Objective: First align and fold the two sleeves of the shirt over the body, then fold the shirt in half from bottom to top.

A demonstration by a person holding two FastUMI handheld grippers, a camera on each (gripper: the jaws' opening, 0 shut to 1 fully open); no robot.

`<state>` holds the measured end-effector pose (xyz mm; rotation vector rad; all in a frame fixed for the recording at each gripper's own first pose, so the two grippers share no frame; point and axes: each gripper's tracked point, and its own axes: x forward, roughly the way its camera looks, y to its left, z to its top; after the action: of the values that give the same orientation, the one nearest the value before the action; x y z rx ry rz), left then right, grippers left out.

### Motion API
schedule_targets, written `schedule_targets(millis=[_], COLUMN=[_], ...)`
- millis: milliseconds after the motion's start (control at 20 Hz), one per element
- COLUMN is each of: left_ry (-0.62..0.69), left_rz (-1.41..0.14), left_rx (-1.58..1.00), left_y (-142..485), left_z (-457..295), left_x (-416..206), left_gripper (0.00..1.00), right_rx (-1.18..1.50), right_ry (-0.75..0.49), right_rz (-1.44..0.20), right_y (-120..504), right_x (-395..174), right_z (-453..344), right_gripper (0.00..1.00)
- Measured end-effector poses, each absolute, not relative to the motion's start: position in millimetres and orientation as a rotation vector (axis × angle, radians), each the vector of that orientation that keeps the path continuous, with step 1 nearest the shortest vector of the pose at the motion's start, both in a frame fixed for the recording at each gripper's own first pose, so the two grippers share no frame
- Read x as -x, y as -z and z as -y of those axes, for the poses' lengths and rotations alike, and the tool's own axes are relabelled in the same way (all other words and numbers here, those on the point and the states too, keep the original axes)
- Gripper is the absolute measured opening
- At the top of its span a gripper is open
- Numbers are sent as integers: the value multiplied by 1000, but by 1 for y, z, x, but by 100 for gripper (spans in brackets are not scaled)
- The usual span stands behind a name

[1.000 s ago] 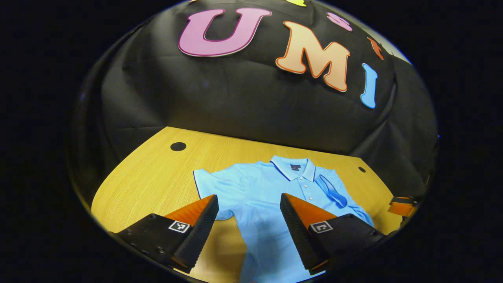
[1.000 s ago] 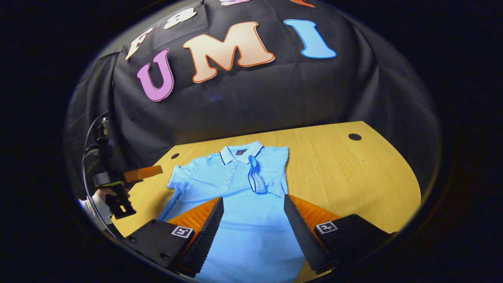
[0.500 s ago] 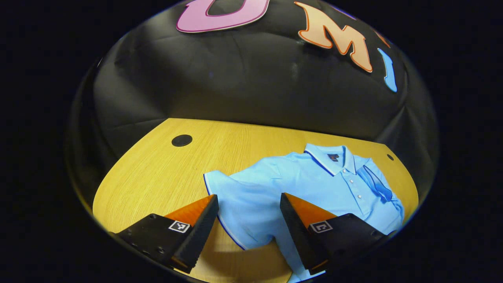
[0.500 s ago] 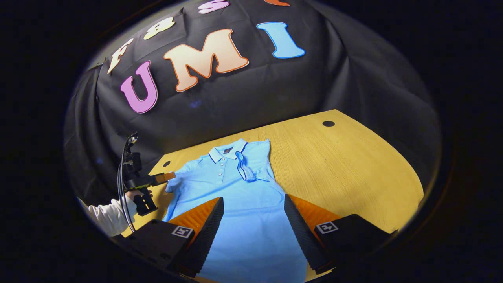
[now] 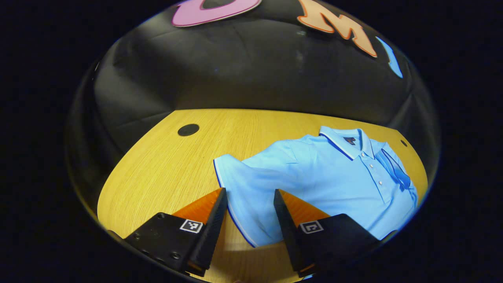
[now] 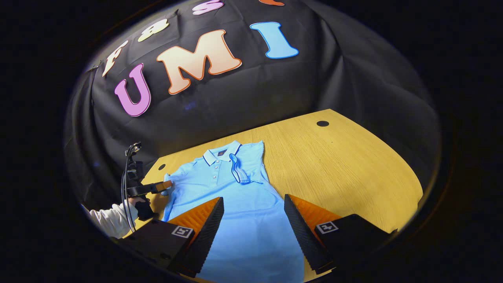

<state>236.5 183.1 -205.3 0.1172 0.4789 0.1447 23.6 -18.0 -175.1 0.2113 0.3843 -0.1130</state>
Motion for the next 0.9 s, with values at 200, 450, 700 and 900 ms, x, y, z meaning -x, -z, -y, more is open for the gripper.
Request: schedule_targets(millis=[200, 450, 700, 900], left_ry=[-117, -93, -39, 81], left_rz=[-477, -474, -421, -367], left_rx=[-113, -106, -117, -164], left_y=[210, 207, 177, 154], left_z=[-167, -165, -138, -69], left_x=[-244, -242, -240, -253], left_gripper=[23, 0, 0, 0], right_rx=[-220, -213, -211, -218], right_ry=[119, 132, 123, 98], right_rz=[-382, -377, -377, -380], right_y=[173, 170, 171, 171], right_x=[-20, -15, -16, -17], right_z=[22, 32, 32, 25], right_gripper=[97, 97, 97, 97])
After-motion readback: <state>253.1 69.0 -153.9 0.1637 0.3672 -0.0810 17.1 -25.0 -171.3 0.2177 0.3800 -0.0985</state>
